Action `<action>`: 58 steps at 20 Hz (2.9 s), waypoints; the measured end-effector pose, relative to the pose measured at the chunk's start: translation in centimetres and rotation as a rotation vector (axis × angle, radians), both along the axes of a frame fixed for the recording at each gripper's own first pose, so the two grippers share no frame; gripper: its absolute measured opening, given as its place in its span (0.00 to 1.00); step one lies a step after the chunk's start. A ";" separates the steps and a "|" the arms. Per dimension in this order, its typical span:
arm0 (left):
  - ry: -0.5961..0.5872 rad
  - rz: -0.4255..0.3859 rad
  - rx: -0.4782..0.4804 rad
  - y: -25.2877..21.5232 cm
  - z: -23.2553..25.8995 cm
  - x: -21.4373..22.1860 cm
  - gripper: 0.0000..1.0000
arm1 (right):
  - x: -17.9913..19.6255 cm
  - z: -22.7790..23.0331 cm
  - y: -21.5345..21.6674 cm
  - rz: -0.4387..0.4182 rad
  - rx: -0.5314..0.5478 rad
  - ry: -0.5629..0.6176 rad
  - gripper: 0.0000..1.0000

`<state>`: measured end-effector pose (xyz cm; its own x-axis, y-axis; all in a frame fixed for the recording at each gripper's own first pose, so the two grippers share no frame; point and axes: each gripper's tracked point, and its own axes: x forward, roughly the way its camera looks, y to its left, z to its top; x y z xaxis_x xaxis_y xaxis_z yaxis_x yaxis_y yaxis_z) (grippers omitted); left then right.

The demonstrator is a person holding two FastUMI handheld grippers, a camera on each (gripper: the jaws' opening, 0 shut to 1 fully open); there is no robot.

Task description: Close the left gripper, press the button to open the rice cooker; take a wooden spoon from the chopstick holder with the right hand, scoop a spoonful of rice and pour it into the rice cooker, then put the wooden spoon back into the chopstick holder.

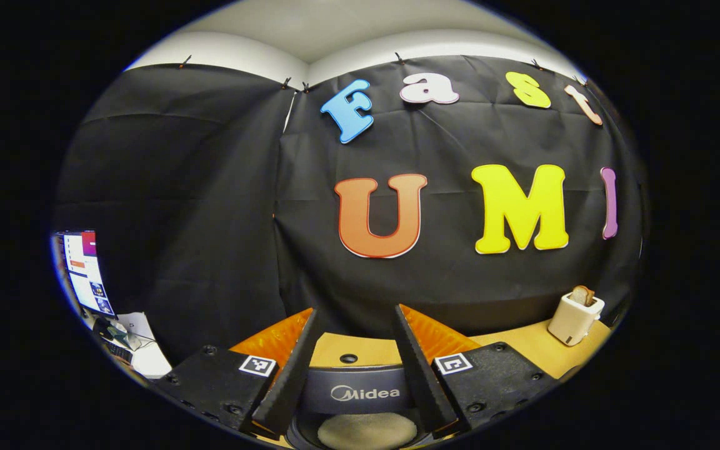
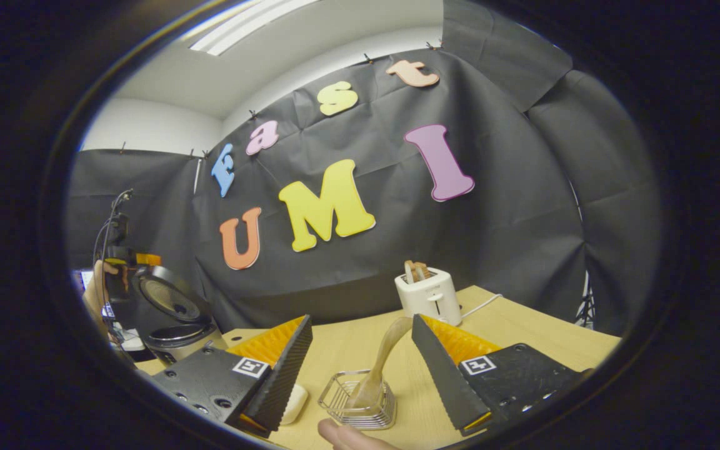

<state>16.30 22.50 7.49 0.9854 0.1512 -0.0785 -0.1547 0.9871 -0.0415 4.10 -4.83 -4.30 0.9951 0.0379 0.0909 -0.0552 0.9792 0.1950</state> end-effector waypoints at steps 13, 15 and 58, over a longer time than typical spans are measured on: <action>0.153 -0.056 -0.027 -3.6 -12.4 -4.8 0.77 | 0.5 -1.1 1.4 0.018 0.006 0.042 0.96; 0.158 -0.051 -0.028 -3.7 -12.8 -4.9 0.76 | 0.6 -1.3 1.6 0.021 0.006 0.048 0.95; -0.101 -0.338 -0.025 -32.1 10.4 -15.0 0.74 | -2.2 5.0 -6.2 -0.006 -0.062 0.000 0.95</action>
